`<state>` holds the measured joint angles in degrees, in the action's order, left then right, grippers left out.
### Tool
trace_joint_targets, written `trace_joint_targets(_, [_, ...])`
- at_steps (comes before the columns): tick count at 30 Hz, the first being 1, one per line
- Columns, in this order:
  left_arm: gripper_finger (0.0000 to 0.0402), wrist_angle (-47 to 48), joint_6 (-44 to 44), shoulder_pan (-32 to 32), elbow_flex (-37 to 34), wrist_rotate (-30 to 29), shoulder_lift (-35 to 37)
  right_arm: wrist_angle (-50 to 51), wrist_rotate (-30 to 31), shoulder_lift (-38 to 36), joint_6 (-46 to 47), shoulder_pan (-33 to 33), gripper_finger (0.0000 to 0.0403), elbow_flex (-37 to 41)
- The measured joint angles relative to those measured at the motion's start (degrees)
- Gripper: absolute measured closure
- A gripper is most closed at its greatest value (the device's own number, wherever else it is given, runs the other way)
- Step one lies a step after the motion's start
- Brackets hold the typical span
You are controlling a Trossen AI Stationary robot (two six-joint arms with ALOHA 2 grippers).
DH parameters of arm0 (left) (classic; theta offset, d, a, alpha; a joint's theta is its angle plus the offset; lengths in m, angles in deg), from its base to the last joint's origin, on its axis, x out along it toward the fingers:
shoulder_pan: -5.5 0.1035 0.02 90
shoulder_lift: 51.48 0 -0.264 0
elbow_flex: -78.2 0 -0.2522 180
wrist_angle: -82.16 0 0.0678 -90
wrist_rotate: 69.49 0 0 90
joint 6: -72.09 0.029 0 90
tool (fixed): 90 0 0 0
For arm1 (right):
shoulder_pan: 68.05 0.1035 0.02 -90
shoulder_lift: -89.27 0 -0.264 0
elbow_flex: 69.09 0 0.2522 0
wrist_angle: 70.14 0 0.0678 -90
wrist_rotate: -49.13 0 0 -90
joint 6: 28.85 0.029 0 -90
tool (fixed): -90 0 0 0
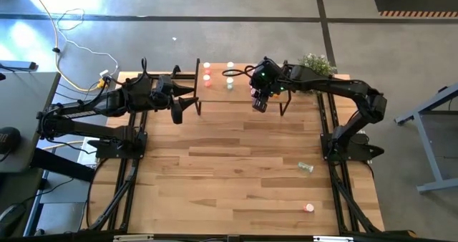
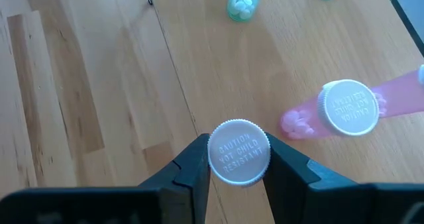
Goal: Pick and place medicine bottles onto shelf by color
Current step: Put the purple pill bottle on the shelf aligned with the other purple pill bottles, then put the pink pill bottle on the shelf aligned with the other pink pill bottles
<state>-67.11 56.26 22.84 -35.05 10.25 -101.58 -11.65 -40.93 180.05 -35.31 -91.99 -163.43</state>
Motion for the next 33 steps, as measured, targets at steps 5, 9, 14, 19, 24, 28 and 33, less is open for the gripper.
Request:
trace_joint_targets(5, [0.0197, 0.0, 0.0, 0.0, 0.0, 0.0, 0.0, 0.5, 0.7, 0.1, 0.0, 0.0, 0.0273, 0.0])
trace_joint_targets(9, [0.0197, 0.0, 0.0, 0.0, 0.0, 0.0, 0.0, 0.3, 2.3, 0.2, 0.0, 0.0, 0.0253, 0.1])
trace_joint_targets(14, [0.0197, 0.0, 0.0, 0.0, 0.0, 0.0, 0.0, 0.2, 3.7, 0.2, 0.0, 0.0, 0.0249, 0.1])
trace_joint_targets(19, [0.0197, 0.0, 0.0, 0.0, 0.0, 0.0, 0.0, 0.2, 3.6, 0.2, 0.2, 0.0, 0.0249, 0.1])
trace_joint_targets(24, [0.0197, 0.0, 0.0, 0.0, 0.0, 0.1, 0.0, 1.3, 3.2, -0.1, 2.1, 0.0, 0.0249, -0.4])
trace_joint_targets(28, [0.0197, 0.0, 0.0, 0.0, 0.0, 0.1, 0.0, 3.9, 3.2, -0.2, 3.4, 0.0, 0.0249, -2.3])
trace_joint_targets(33, [0.0197, 0.0, 0.0, 0.0, 0.0, 0.1, 0.0, 7.4, 3.2, -0.2, 5.6, 0.0, 0.0249, -4.6])
